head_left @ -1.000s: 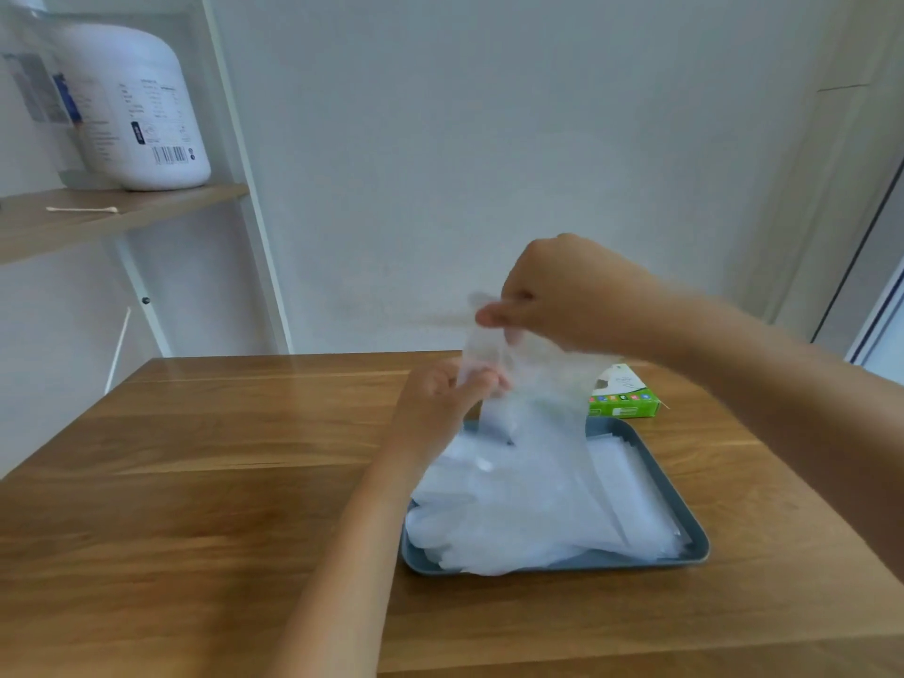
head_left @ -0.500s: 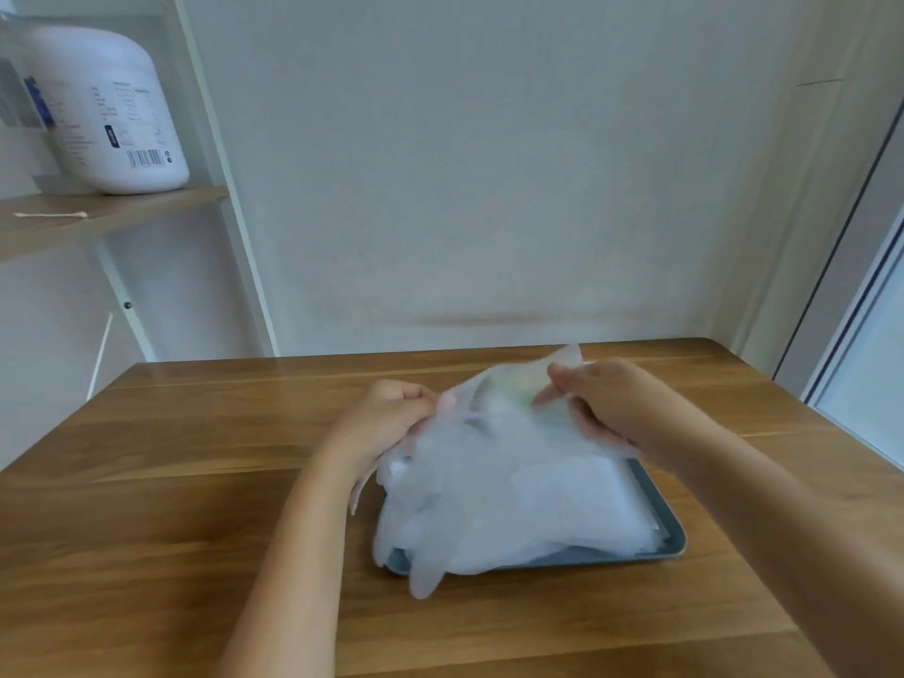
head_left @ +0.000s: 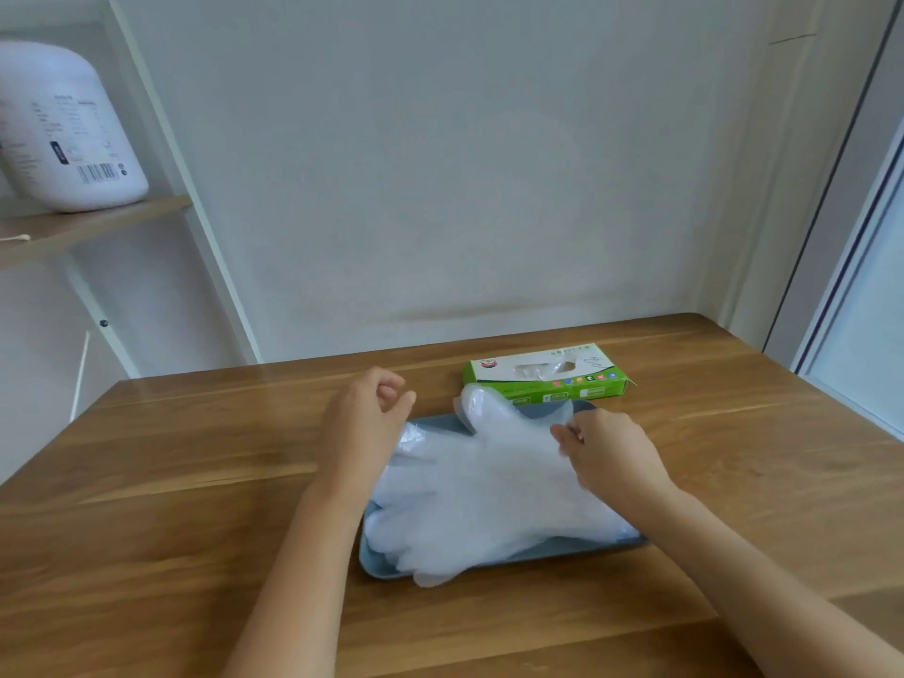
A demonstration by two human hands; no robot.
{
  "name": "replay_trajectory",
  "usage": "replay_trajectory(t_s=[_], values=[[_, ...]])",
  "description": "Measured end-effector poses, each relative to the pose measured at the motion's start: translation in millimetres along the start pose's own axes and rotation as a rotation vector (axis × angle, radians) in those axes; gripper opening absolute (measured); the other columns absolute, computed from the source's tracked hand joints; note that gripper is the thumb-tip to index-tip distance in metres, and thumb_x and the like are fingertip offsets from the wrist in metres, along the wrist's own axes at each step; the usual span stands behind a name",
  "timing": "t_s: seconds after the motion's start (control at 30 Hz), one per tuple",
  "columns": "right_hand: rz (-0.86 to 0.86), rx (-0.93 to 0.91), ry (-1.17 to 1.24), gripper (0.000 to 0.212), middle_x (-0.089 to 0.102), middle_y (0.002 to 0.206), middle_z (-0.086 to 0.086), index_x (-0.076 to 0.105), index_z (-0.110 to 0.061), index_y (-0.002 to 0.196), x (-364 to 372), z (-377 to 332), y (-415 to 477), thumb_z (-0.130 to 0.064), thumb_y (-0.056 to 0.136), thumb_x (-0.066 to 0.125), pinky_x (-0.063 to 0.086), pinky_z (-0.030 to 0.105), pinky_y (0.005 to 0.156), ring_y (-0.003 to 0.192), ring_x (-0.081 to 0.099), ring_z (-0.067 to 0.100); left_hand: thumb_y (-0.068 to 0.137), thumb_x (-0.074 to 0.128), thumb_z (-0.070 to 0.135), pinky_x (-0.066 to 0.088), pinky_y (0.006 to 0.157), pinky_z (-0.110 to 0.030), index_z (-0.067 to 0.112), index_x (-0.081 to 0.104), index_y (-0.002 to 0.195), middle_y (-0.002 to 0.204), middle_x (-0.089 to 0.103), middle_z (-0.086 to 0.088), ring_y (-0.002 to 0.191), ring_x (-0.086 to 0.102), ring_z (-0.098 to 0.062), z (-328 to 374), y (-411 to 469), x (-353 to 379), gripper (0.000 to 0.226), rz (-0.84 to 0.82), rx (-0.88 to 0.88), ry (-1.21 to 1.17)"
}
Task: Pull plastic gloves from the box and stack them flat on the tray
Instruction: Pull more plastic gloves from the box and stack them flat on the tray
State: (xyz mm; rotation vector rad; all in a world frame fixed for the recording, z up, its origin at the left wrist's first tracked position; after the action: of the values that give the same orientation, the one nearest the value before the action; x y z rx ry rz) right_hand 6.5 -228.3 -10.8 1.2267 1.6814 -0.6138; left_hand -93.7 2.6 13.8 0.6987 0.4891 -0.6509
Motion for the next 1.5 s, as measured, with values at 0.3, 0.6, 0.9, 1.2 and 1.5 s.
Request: replay_trajectory(t_s=[0.3,0.6,0.9,1.2,1.5], values=[[-0.013,0.018,-0.042,0.037,0.056,0.076,0.001,0.052,-0.016,0.073,9,2,3,-0.038,0.100,0.040,0.040,0.031,0.060,0.075,0.055,0.024,0.088,0.067,0.024,0.046,0.083,-0.014,0.021,0.072,0.106,0.101,0.068,0.010,0.092,0.061,0.000,60,-55,59,0.018,-0.609,0.404,-0.039],[-0.031,-0.012,-0.120,0.033,0.048,0.070,-0.003,0.053,-0.014,0.083,1,-2,-2,-0.044,0.096,0.048,0.035,0.030,0.058,0.073,0.051,0.021,0.081,0.052,0.072,-0.012,0.117,-0.034,0.022,0.019,0.154,0.163,0.002,-0.003,0.149,-0.007,-0.015,42,-55,71,0.094,-0.757,0.343,0.405],[0.113,-0.139,-0.297,0.039,0.049,0.120,0.001,0.042,-0.018,0.125,-9,-5,-12,-0.040,0.094,0.053,0.045,0.027,0.084,0.106,0.051,0.018,0.072,0.039,0.086,-0.026,0.111,-0.041,0.022,-0.007,0.155,0.158,-0.024,-0.002,0.142,-0.030,-0.016,26,-48,78,0.114,-0.772,0.273,0.526],[-0.551,-0.611,-0.362,0.061,-0.004,0.160,-0.012,0.006,-0.036,0.152,2,-2,-18,-0.050,0.099,0.032,0.000,0.026,0.115,0.146,0.001,0.008,0.071,0.060,0.076,-0.016,0.114,-0.057,0.030,-0.012,0.153,0.155,-0.031,0.011,0.143,-0.030,-0.017,24,-49,74,0.118,-0.928,0.126,0.427],[-0.770,-0.427,-0.484,0.105,-0.011,0.157,-0.021,-0.005,-0.049,0.146,-32,25,10,-0.061,0.073,0.069,0.001,0.048,0.117,0.147,-0.008,0.021,0.066,0.071,0.069,-0.005,0.119,-0.051,0.037,-0.017,0.150,0.156,-0.028,0.009,0.145,-0.025,-0.018,2,-38,37,0.126,-1.051,0.028,0.589]])
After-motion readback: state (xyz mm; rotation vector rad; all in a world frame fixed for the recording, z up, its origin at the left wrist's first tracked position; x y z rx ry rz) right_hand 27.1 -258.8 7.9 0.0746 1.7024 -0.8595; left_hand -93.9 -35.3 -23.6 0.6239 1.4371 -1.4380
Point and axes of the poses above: each hand's wrist, its own y-axis towards the middle knuckle, its own x-axis out of the palm, z = x × y, the point moved 3 cm from there along y, towards the middle knuckle
